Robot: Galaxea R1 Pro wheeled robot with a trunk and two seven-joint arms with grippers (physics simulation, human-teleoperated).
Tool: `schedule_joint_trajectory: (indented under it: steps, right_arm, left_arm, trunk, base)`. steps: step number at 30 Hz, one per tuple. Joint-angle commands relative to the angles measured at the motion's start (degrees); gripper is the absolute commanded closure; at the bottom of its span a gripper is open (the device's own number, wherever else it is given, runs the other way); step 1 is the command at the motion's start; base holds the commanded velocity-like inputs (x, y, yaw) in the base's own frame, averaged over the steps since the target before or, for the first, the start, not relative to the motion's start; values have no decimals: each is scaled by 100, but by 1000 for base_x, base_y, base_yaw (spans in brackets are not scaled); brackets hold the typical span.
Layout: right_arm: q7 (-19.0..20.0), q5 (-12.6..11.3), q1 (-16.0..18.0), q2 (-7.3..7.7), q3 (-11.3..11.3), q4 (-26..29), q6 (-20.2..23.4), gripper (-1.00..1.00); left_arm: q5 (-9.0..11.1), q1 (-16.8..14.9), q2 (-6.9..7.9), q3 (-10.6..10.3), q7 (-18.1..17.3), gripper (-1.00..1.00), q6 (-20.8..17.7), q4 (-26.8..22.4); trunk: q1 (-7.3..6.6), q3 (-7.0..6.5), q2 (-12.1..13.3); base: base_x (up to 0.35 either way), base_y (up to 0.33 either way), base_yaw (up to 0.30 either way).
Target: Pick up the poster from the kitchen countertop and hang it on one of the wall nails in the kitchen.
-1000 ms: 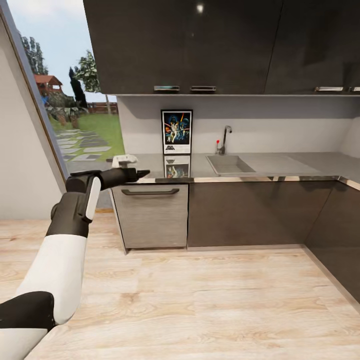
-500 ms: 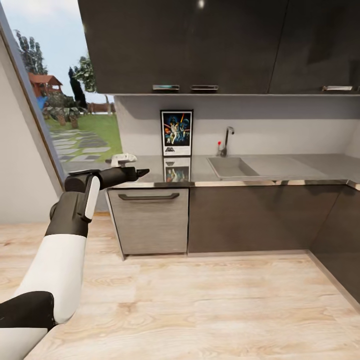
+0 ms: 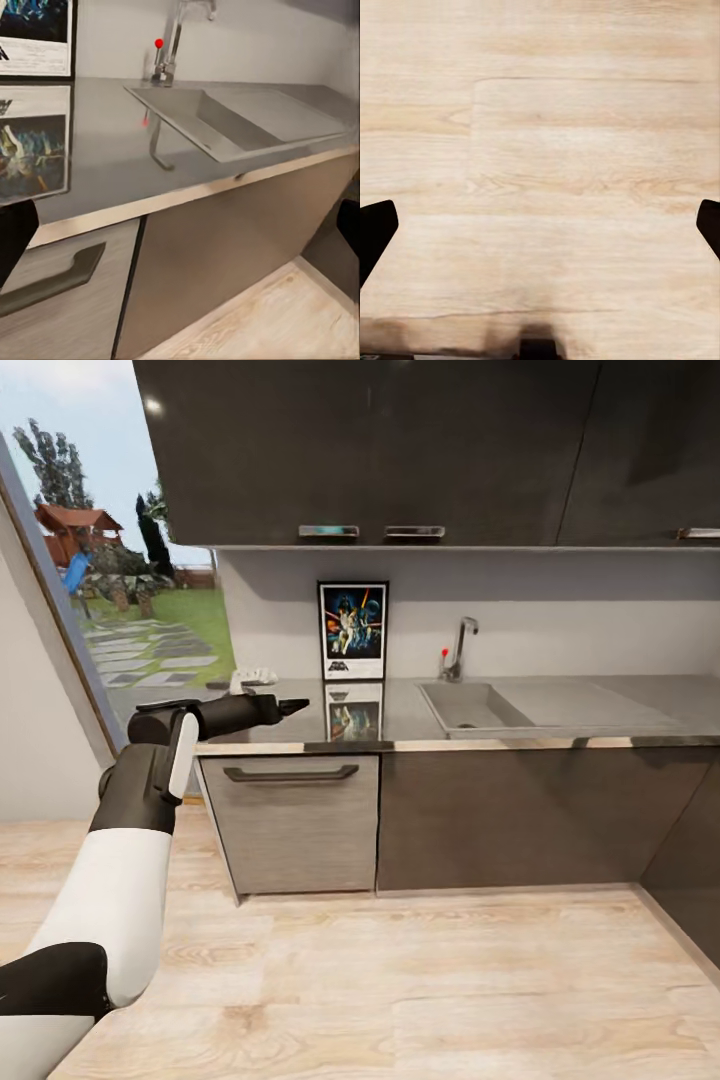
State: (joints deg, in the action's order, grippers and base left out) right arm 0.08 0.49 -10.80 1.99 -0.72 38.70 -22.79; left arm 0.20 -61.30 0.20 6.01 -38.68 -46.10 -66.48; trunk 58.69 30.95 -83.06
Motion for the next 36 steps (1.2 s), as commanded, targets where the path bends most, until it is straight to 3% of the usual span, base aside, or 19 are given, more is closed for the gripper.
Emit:
schedule_joint_trajectory:
  steps: [1, 5, 6, 9, 12, 16, 21, 30, 36]
  right_arm:
    - [1, 4, -1, 3, -7, 6, -7, -100]
    - [1, 4, -1, 3, -7, 6, -6, -100]
    - [1, 4, 0, 5, -7, 6, -8, -100]
    - [1, 4, -1, 4, -7, 6, -8, -100]
    - [1, 4, -1, 3, -7, 5, -8, -100]
    - [1, 4, -1, 7, -3, 5, -10, -100]
    - [0, 4, -1, 7, -3, 12, -13, -100]
    - [-7, 4, -1, 3, -5, 14, -15, -100]
    - [-5, -36, -1, 11, 16, -127, -2, -100]
  left_arm:
    - [-1, -4, 2, 12, -151, -100, -40, -1]
    - [-4, -4, 16, 6, -914, -100, -40, 2]
    - [-19, -4, 31, -15, -1689, -100, -38, 37]
    - [-18, -6, 104, -19, -1988, -100, -39, 132]
    - [-14, -27, 231, -14, -2119, -100, -39, 265]
    - [-6, -743, 316, -13, -2204, -100, 37, 1437]
    - [-6, -1507, 330, -13, -2212, -100, 672, 2679]
    - [5, -1772, 334, -11, -2243, -100, 896, 3011]
    - [-14, -1795, 389, 39, -2636, -100, 923, 3037]
  trunk:
    - [4, 5, -2]
    - [4, 5, -2]
    - [4, 5, -2]
    - [4, 5, -2]
    - [4, 5, -2]
    - [4, 5, -2]
    - [4, 5, -2]
    - [4, 5, -2]
    - [4, 5, -2]
  base:
    - [338, 0, 0]
    - [338, 0, 0]
    - [338, 5, 0]
    - [338, 27, 0]
    - [338, 53, 0]
    - [338, 17, 0]
    - [338, 9, 0]
    - [338, 59, 0]
    - [338, 73, 0]
